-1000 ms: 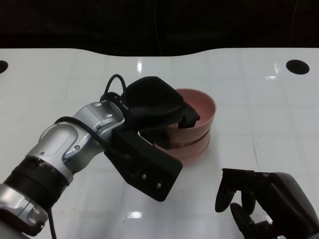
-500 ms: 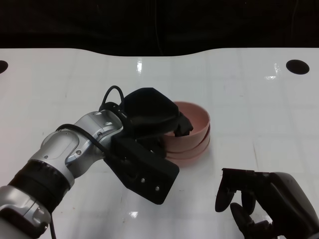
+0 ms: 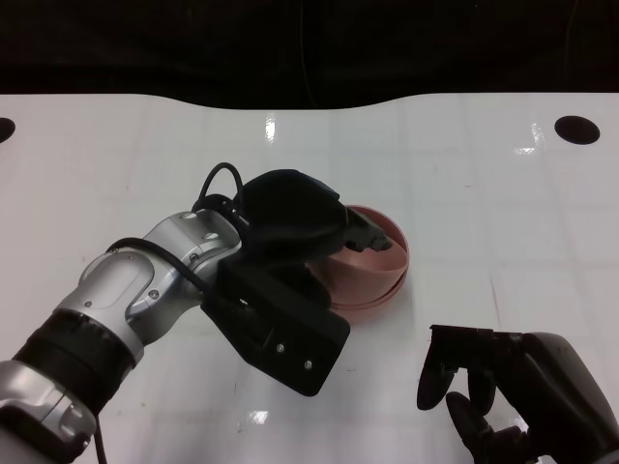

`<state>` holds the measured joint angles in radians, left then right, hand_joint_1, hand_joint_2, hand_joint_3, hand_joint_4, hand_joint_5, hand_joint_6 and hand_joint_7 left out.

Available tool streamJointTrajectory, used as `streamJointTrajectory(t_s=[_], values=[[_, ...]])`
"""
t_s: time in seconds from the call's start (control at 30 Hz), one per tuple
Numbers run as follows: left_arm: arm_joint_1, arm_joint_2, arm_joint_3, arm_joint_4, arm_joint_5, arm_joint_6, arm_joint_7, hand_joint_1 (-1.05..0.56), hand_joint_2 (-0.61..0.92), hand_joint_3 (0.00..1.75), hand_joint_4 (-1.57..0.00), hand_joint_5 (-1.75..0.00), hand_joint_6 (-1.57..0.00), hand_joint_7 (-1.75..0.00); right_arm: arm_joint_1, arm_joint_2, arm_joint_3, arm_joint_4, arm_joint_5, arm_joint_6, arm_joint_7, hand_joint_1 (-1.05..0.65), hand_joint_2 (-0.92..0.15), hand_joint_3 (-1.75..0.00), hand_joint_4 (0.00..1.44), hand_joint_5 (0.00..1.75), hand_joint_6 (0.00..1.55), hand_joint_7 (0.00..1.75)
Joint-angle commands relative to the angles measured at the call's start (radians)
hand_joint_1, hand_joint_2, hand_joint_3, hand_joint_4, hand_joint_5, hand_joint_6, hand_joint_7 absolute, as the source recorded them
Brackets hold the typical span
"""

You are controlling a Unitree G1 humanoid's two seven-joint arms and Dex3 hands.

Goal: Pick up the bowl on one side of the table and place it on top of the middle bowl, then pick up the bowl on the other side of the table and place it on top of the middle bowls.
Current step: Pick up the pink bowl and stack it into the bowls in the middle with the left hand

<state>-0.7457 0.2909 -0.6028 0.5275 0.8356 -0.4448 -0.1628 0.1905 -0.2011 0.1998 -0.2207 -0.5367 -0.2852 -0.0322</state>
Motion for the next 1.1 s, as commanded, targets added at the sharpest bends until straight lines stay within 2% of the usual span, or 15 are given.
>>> streamJointTrajectory(t_s=[0.03,0.4,0.5,0.87,1.1], values=[[0.016,0.021,-0.013,0.008,0.029,-0.009,0.049,-0.67,0.92,0.26,-0.3,-0.3,-0.37,0.0,-0.002,-0.01,-0.005,-0.012,0.014,0.003,0.006,-0.11,-0.16,-1.6,0.91,1.75,0.84,1.39],[0.04,0.023,-0.03,0.029,0.079,-0.004,0.155,-0.64,0.92,0.33,-0.27,-0.37,-0.37,0.0,0.001,-0.009,-0.008,-0.019,0.016,0.012,0.012,-0.11,-0.16,-1.59,0.9,1.75,0.84,1.38],[0.045,0.03,-0.04,0.026,0.088,0.0,0.149,-0.64,0.92,0.34,-0.23,-0.37,-0.36,0.0,0.002,-0.009,-0.007,-0.022,0.016,0.017,0.016,-0.11,-0.16,-1.59,0.9,1.75,0.84,1.38],[0.092,0.043,-0.038,0.004,0.062,0.03,0.054,-0.69,0.92,0.43,-0.01,-0.33,-0.16,0.0,-0.004,-0.01,-0.006,-0.014,0.011,0.005,0.007,-0.11,-0.16,-1.59,0.91,1.75,0.84,1.38],[0.126,0.05,-0.034,-0.02,0.056,0.036,0.051,-0.72,0.92,0.48,0.0,-0.25,-0.12,0.0,0.0,-0.012,-0.008,-0.023,0.009,0.011,0.01,-0.11,-0.17,-1.58,0.91,1.75,0.83,1.38]])
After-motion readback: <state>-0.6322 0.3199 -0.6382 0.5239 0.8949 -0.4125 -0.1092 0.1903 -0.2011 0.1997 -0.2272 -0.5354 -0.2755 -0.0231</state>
